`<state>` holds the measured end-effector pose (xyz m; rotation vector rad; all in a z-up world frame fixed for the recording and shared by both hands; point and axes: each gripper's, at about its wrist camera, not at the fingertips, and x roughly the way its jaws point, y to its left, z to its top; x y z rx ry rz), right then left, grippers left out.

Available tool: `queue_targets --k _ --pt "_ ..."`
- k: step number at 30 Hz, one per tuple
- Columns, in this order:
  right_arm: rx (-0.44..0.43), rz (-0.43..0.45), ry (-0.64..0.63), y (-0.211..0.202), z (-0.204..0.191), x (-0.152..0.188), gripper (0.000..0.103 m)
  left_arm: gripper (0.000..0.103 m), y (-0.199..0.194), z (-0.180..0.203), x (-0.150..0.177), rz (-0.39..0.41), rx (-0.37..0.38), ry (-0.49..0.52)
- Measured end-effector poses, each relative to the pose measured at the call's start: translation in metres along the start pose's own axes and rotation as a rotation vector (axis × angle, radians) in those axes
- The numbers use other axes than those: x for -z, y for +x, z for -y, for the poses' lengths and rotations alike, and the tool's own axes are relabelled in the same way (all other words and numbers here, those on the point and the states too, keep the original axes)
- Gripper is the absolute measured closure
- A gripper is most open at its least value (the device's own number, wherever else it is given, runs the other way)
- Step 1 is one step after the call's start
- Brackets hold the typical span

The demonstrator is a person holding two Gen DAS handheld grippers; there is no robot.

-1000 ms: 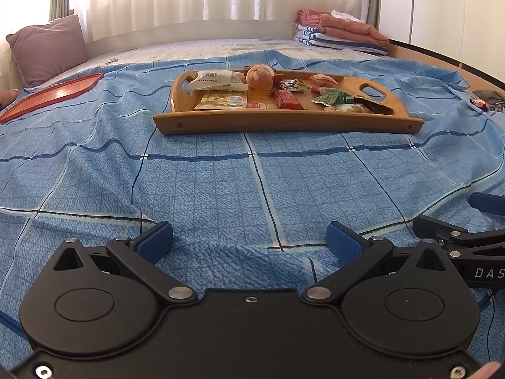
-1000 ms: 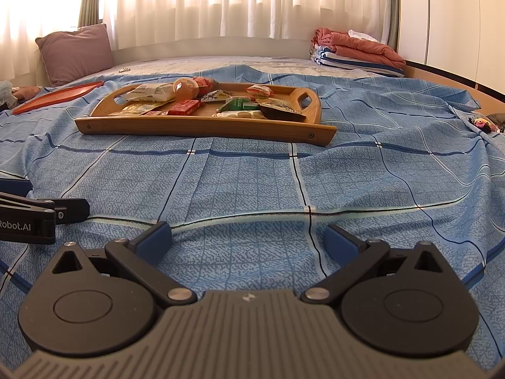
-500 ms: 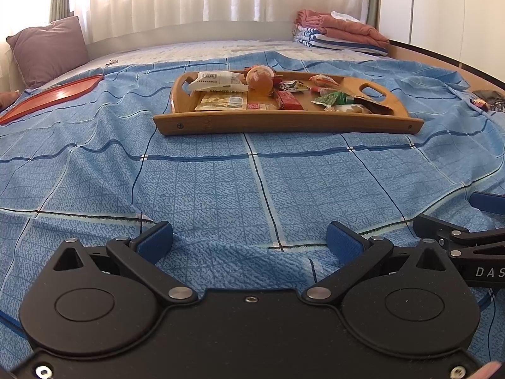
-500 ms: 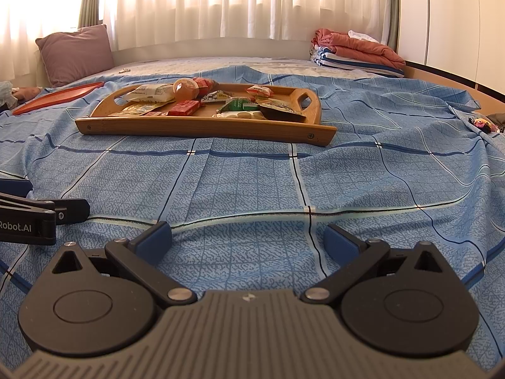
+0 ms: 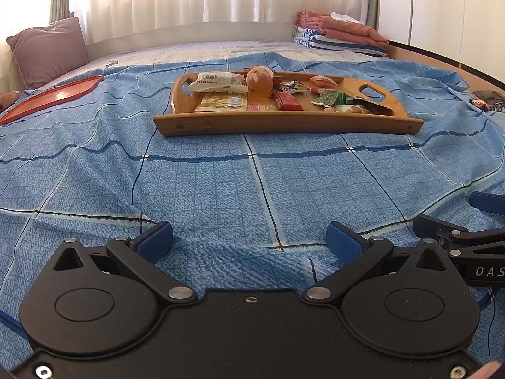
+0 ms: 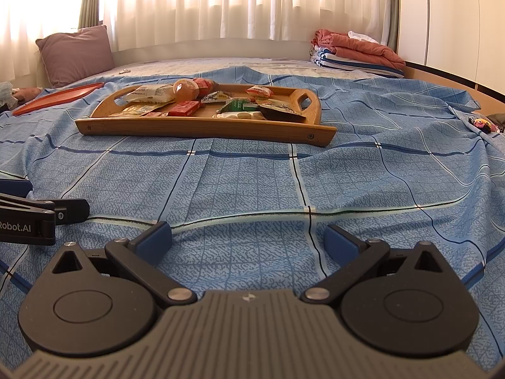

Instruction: Organize snacks

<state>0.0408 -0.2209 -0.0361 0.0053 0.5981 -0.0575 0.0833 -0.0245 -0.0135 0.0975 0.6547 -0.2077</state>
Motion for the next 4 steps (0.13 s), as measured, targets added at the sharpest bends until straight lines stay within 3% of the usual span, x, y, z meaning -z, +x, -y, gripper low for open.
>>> queue_targets --k 4 --pt "0.0 0.001 0.0 0.0 -0.0001 0.0002 0.0 0.0 0.0001 0.0 0.0002 0.001 0.0 -0.001"
